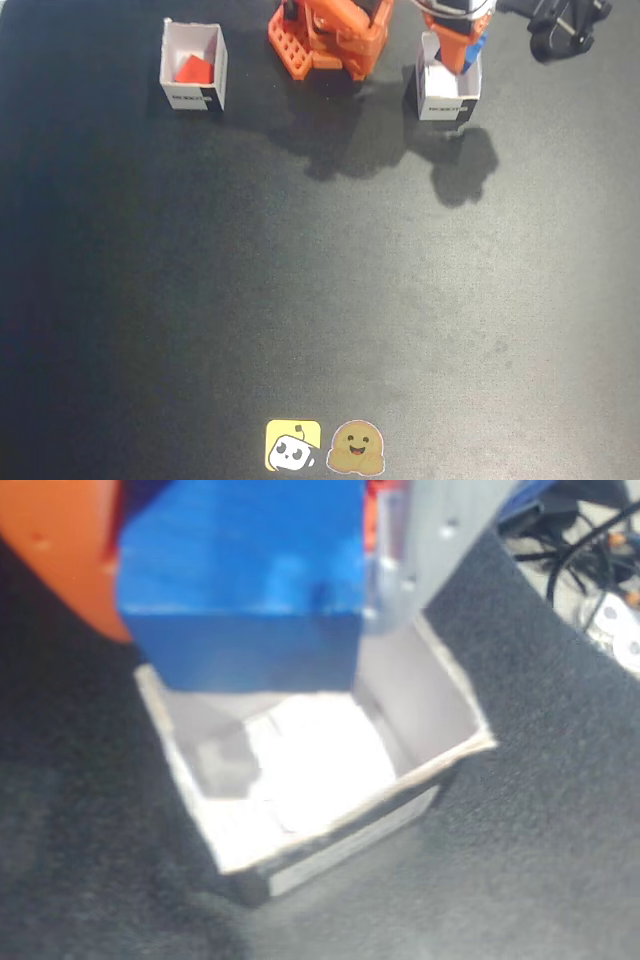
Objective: Put the red cube in the right box and the blue cube in the left box.
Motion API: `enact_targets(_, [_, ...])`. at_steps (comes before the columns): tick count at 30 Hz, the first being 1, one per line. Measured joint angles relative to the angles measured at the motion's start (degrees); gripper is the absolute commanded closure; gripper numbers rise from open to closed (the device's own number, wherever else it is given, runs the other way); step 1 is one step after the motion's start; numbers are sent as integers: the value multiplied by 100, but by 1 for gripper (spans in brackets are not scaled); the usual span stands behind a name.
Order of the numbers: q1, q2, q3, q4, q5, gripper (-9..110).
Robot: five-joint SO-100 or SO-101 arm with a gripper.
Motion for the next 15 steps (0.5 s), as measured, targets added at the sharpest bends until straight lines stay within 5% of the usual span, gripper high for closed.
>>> enact_targets(6, [-44, -26, 0, 0, 70, 81])
enact_targets(15, [176, -352, -334, 35, 44, 101])
